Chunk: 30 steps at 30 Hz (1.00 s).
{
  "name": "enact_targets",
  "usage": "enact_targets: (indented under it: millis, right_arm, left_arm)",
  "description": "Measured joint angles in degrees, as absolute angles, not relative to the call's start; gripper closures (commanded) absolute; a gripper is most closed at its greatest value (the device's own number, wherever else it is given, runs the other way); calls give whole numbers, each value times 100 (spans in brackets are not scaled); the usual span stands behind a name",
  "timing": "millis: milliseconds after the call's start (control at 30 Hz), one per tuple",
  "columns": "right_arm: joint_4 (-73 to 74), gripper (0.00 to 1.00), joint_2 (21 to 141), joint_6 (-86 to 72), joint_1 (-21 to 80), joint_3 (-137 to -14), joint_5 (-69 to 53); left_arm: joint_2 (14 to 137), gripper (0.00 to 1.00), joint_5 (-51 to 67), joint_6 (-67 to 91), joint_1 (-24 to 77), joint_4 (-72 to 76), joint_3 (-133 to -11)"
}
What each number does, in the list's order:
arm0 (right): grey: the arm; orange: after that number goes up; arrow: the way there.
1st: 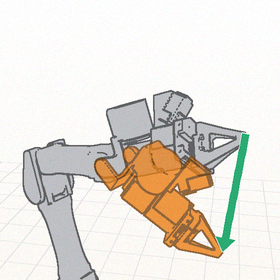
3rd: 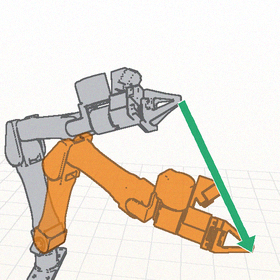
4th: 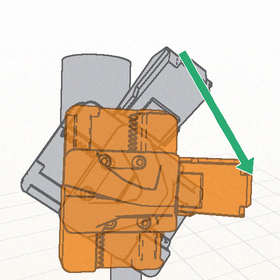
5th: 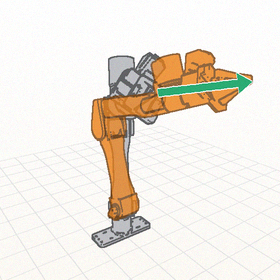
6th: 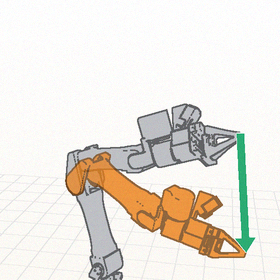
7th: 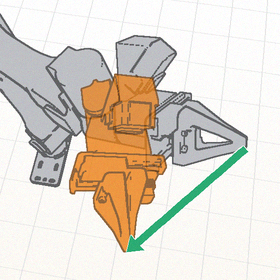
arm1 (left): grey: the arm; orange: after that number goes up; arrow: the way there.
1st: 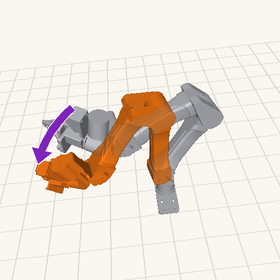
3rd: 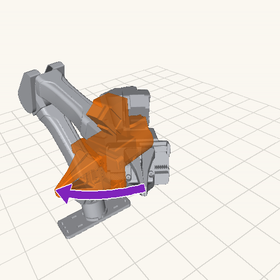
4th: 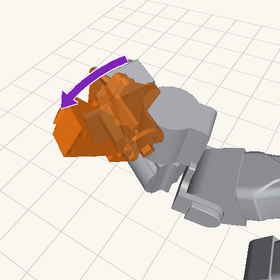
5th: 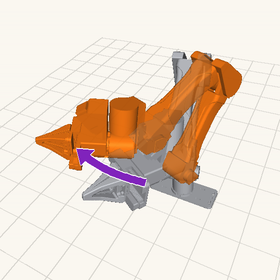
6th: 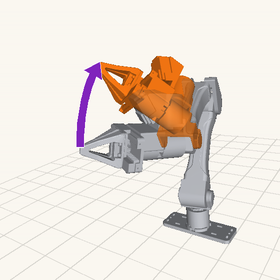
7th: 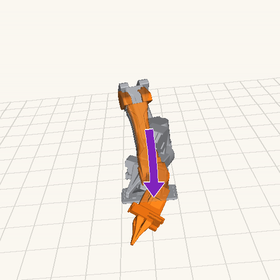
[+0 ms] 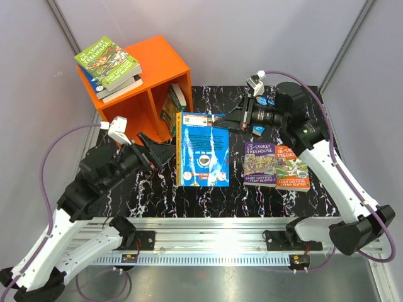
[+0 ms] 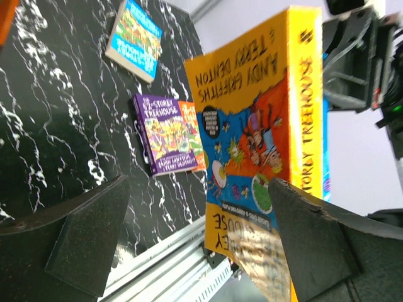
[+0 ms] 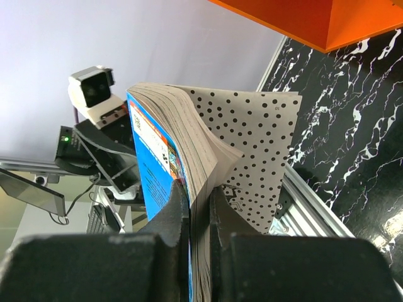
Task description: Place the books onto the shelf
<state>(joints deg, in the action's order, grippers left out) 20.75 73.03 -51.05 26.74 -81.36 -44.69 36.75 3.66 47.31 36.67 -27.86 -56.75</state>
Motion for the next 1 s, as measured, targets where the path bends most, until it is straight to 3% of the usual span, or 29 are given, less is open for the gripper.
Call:
enact_targets:
  millis: [333,533,633,800,900,933,1000]
  right_arm:
    - [1728,100,7317,-5374,2674,-7905,-4471]
    - [1389,100,7369,-5614,2674,-7817,-4536]
    - [1269,100,7395,-5690,2674,-7782,-4604]
    - [1184,100,7408,-5710,2672,-7669,-4606]
    - [1184,100,7419,-5714,2674,-7636,-4604]
    - [1181,100,7422,-5712,2672,-7634,-4602]
    - [1166,100,7422,-5704,2672,-7634,-4569]
  left_arm:
    - [3321,1,-32,4652,3667,-2853,-6222]
    - [3826,3,403,4703,3667,-2357,-5955]
    - [4195,9,716,4825,3675,-1981,-5717]
    - [4622,54,1131,4967,3721,-1566,-5610]
    - [4659,73,1365,4976,3747,-1367,-5618]
    - [4663,88,1411,4989,3758,-1315,-5623]
    - [4692,100,1393,5013,3776,-1299,-5623]
